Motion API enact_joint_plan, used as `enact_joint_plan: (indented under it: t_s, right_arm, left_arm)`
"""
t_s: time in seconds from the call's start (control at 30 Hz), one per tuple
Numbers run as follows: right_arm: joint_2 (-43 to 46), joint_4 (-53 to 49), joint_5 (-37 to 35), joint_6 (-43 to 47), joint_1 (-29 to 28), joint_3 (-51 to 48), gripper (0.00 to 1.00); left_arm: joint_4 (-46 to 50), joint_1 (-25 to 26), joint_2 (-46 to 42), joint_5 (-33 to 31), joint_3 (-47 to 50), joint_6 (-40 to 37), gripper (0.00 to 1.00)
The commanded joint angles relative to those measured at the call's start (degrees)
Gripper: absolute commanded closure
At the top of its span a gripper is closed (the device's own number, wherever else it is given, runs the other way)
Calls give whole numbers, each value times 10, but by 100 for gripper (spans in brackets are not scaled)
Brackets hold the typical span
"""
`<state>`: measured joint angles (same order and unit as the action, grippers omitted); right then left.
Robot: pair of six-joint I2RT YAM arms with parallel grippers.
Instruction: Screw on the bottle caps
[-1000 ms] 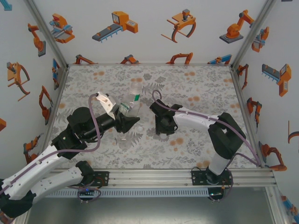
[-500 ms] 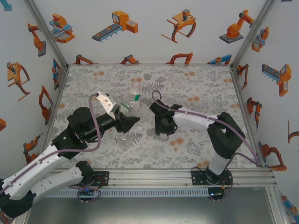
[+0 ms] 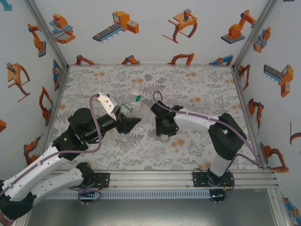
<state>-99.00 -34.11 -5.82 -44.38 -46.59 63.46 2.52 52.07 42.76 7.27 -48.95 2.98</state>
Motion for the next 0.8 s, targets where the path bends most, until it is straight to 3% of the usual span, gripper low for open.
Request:
enact_joint_plan:
  t_s: [0.0, 0.77]
  right_arm:
    - [-5, 2, -3, -8, 1, -13, 47]
    - [17, -4, -10, -9, 1, 5, 49]
  left_arm:
    - [-17, 0, -8, 0, 5, 9, 74]
    - [-28, 0, -7, -3, 10, 13, 75]
